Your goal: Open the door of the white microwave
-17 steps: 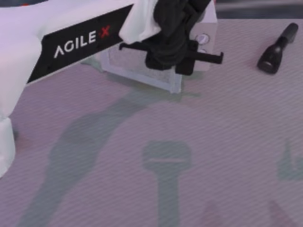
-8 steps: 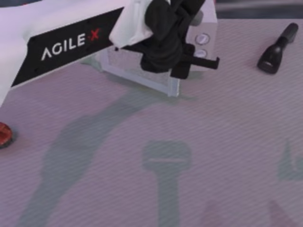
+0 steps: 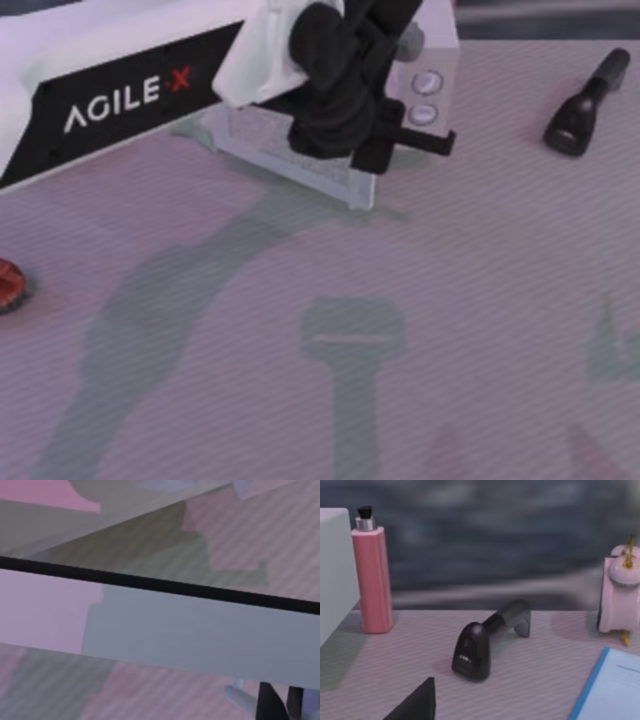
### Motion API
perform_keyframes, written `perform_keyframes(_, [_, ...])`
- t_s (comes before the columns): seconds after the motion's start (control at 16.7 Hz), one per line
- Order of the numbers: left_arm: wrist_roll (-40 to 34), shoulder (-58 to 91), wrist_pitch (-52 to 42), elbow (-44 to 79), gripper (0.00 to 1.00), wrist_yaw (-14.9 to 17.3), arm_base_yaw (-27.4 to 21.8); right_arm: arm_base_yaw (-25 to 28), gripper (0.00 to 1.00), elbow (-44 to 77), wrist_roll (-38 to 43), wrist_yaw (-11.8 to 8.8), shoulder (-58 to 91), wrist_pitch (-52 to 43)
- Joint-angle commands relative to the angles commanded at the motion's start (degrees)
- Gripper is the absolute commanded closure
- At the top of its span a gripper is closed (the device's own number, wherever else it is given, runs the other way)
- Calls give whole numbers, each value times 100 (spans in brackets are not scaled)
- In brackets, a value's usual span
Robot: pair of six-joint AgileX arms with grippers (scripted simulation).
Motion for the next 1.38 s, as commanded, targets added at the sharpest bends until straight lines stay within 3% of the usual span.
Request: perform_keyframes(1.38, [47,-23,21,-95,100,70,-16,0,0,0,0,0,0,0])
